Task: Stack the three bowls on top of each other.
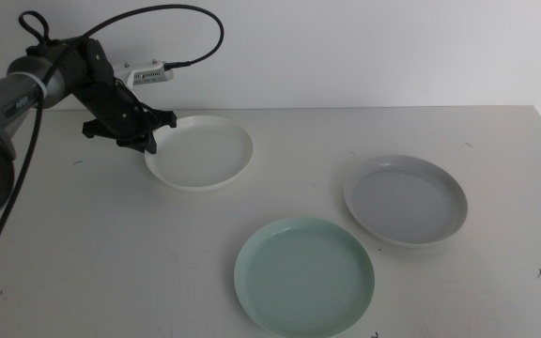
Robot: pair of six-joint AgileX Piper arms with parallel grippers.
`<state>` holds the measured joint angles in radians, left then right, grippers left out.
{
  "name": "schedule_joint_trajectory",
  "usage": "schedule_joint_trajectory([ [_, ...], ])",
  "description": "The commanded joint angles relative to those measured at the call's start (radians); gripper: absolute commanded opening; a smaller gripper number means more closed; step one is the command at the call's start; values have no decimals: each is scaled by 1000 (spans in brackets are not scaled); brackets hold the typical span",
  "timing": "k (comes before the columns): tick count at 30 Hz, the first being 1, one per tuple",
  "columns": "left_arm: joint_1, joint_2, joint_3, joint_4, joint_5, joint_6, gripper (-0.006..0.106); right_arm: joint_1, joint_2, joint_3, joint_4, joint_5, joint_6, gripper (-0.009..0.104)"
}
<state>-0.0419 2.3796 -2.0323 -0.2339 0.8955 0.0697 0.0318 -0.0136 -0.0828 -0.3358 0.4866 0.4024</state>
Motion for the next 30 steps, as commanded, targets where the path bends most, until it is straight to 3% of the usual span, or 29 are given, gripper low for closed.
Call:
schedule_joint_trajectory([
  [1,2,-109,-22,-13,-2,4,0,-7,-23,-23,-22,-69,-4,45],
  [11,1,-437,268,-40,-102,15,0,-7,-23,-23,-22,-69,-4,45],
  [20,-7,-789,662,-175,-186,67,0,-7,-23,-23,-22,-69,-4,45],
  [30,-164,-944,850,-182,-172,22,0,-7,-23,-23,-22,-69,-4,45],
])
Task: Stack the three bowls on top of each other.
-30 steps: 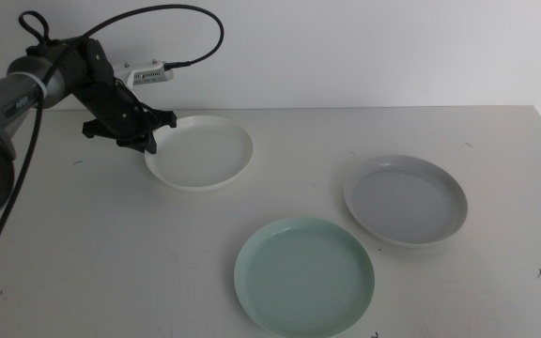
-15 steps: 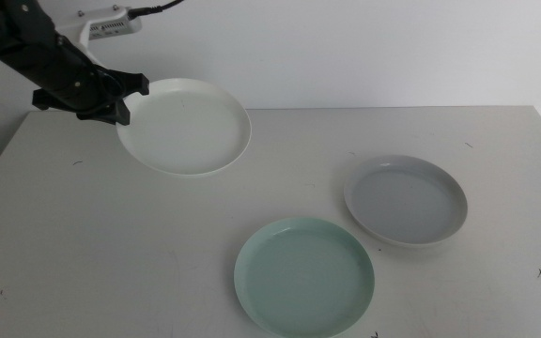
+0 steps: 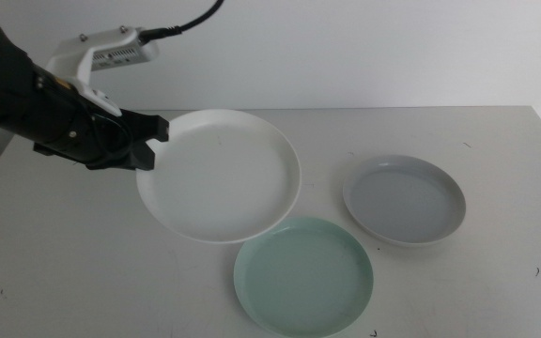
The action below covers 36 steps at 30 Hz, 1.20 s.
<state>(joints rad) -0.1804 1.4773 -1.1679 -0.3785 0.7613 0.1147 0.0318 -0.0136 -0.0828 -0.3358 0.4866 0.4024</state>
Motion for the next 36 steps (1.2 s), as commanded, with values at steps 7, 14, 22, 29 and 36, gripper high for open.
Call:
schedule_joint_trajectory([
  [7,-184,-10,21,-38,-107,-67,0,-7,-23,-23,-22,-69,-4,45],
  [14,-284,92,21,-40,-163,-76,0,-7,-23,-23,-22,-69,-4,45],
  [22,-292,217,21,-78,-177,-71,0,-7,-23,-23,-22,-69,-4,45],
  [29,-292,273,21,-95,-180,-49,0,-7,-23,-23,-22,-69,-4,45],
  [36,-292,276,21,-94,-186,-22,27,-7,-23,-23,-22,-69,-4,45],
])
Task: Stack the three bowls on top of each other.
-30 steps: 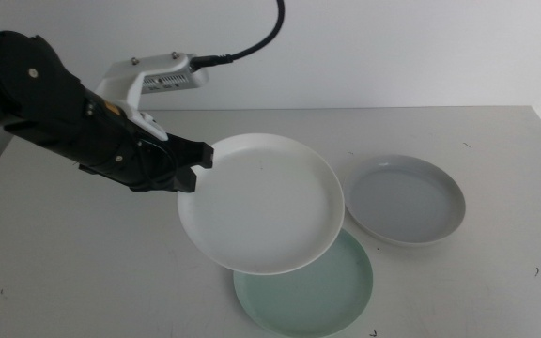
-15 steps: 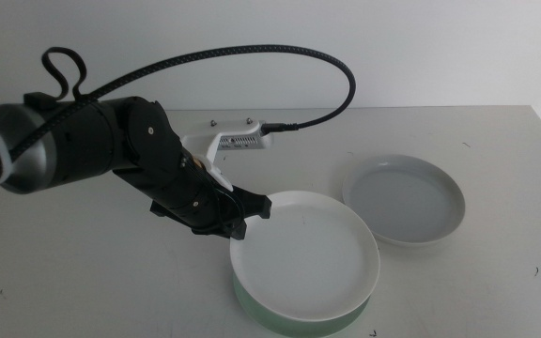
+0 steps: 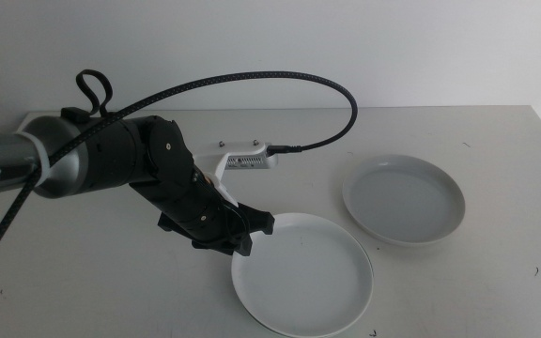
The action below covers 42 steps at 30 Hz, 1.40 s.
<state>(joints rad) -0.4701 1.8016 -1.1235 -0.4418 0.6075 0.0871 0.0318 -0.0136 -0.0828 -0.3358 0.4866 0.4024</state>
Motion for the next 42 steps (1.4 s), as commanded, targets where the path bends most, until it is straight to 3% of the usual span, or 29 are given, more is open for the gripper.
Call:
schedule_joint_trajectory([
  [1,-3,-48,-23,-30,-32,9,36,-7,-23,-23,-22,-69,-4,45],
  [5,-1,-57,-25,-31,-18,30,77,-7,-23,-23,-22,-69,-4,45],
  [9,1,-104,-26,-42,3,72,104,-7,-23,-23,-22,-69,-4,45],
  [22,24,-524,-161,-42,313,316,105,-7,-23,-23,-22,-69,-4,45],
  [32,24,-787,-162,-28,321,323,105,-7,-23,-23,-22,-69,-4,45],
  [42,24,-825,-162,15,321,323,105,-7,-23,-23,-22,-69,-4,45],
])
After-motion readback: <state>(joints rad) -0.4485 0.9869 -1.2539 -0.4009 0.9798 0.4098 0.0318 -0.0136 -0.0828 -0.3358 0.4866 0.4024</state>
